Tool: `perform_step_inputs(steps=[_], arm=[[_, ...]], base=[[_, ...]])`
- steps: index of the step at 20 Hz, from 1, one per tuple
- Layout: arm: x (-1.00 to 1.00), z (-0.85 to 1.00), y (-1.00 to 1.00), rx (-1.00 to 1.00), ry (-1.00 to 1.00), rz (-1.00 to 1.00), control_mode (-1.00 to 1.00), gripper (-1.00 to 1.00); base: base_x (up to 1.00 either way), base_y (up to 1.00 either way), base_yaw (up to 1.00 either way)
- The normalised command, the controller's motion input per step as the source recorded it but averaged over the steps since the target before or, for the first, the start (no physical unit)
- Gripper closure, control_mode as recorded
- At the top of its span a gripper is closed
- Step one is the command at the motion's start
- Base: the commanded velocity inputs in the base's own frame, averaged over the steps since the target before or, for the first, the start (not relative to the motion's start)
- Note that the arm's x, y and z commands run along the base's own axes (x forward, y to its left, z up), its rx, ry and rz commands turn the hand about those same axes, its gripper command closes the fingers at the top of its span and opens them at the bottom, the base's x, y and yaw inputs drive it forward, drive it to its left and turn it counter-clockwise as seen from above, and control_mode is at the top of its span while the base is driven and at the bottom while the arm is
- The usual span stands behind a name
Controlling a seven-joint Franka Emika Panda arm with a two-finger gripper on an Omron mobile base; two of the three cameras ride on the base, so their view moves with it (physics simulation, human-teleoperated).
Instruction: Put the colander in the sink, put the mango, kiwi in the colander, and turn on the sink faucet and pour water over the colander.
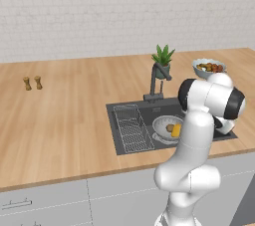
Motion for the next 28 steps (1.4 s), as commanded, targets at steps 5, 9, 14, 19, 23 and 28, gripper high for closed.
perform_step_inputs(steps=[5,9,14,19,23,28], arm=[[0.25,-0.07,0.12,0.0,0.0,-0.02,-1.0,-1.0],[0.29,-0.14,0.11,0.0,0.0,0.0,-1.0,-1.0],[0.24,-0.05,0.08,0.0,0.0,0.0,-1.0,-1.0],[0.28,0.0,0.13,0.0,0.0,0.0,-1.0,-1.0],[0.25,0.0,0.18,0.0,0.0,0.0,-1.0,-1.0],[0.25,0.0,0.17,0.0,0.0,0.0,-1.0,-1.0]], base=[[0.0,0.0,0.0],[0.0,0.0,0.0],[0.0,0.0,0.0],[0.0,0.0,0.0],[0.0,0.0,0.0],[0.0,0.0,0.0]])
